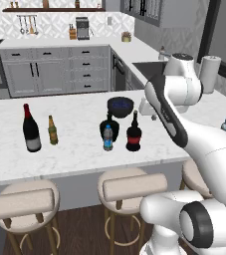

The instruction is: Move the plastic bottles in the middle to the plastics group, and the glass bottles in the middle to the glass group.

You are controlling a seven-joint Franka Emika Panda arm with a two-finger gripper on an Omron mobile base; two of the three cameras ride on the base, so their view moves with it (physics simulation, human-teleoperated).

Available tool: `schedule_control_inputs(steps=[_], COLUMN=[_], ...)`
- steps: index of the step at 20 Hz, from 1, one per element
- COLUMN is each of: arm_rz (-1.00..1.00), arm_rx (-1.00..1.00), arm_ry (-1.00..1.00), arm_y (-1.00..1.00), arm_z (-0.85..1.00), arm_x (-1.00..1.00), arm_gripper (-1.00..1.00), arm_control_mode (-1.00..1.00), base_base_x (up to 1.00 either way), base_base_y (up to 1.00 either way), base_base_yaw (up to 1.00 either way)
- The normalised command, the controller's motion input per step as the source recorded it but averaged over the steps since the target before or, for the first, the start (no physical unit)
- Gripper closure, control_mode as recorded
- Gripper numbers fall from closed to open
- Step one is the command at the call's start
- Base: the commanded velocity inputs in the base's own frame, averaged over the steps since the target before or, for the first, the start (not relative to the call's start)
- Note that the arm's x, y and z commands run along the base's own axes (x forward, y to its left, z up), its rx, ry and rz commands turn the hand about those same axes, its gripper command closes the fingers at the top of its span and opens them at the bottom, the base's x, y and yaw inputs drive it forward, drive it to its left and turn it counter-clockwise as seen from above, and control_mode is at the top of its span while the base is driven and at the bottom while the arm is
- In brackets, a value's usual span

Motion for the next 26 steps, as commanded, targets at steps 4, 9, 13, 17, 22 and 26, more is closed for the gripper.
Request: schedule_control_inputs(steps=[4,9,13,17,22,26], arm_rz=[0.0,-0.01,0.0,0.04,0.19,0.2], arm_rx=[0.0,0.0,0.0,0.0,0.0,-0.07], arm_ry=[-0.01,-0.04,0.04,-0.11,-0.18,-0.08], arm_y=[0.0,0.03,0.01,-0.07,0.0,0.0], arm_z=[0.0,0.0,-0.12,-0.46,-0.22,0.01], arm_x=[0.0,0.0,-0.02,0.03,0.37,0.9], arm_gripper=[-1.0,-1.0,-1.0,-1.0,-1.0,-1.0], arm_control_mode=[-1.0,-1.0,-1.0,-1.0,-1.0,-1.0], base_base_x=[0.0,0.0,0.0,0.0,0.0,0.0], base_base_y=[0.0,0.0,0.0,0.0,0.0,0.0], base_base_yaw=[0.0,0.0,0.0,0.0,0.0,0.0])
